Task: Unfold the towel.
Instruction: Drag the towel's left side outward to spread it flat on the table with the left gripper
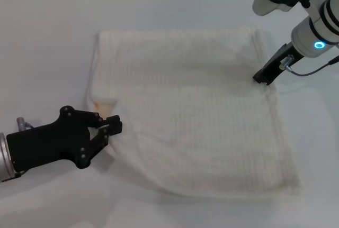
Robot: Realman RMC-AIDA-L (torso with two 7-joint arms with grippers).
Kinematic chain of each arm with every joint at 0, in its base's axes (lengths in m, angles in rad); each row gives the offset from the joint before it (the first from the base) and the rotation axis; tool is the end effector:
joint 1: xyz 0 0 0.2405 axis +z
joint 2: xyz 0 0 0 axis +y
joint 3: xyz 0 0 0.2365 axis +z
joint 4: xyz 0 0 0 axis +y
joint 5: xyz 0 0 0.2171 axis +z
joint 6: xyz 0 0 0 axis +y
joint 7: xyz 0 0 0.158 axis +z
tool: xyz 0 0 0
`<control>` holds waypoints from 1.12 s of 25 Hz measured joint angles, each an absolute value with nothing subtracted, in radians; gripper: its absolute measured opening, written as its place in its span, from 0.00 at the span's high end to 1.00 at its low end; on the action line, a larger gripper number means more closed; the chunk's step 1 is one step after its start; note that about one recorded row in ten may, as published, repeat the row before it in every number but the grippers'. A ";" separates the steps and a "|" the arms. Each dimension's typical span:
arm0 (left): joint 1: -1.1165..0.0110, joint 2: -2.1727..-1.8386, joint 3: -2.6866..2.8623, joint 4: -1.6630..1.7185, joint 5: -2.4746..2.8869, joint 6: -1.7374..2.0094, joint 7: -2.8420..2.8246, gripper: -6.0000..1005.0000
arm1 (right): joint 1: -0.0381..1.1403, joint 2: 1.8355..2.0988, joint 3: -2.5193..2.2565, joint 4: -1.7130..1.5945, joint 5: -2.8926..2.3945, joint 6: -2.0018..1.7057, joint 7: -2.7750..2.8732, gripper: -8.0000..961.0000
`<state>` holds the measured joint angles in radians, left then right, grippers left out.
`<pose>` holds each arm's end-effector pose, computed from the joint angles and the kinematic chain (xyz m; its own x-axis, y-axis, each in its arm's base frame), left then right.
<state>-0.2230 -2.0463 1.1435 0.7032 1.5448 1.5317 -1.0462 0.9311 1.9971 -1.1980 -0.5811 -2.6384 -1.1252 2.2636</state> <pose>-0.2694 0.2658 -0.0179 0.8204 0.1269 0.5575 0.2998 -0.9258 -0.2304 0.2252 0.4260 -0.0252 0.7477 -0.6173 0.2447 -0.4554 -0.7449 -0.4877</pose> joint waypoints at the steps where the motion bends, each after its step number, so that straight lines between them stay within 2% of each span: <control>1: -0.219 -2.046 1.143 0.703 1.545 1.532 -1.046 0.93 | 0.931 1.997 -1.198 -0.581 -2.638 -1.125 2.264 0.99; 28: -0.177 -2.034 1.068 0.693 1.545 1.569 -1.062 0.91 | 0.936 1.997 -1.198 -0.583 -2.638 -1.128 2.266 0.99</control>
<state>-0.1767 -2.0342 1.0682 0.6926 1.5446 1.5694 -1.0617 0.9357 1.9971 -1.1980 -0.5829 -2.6384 -1.1275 2.2657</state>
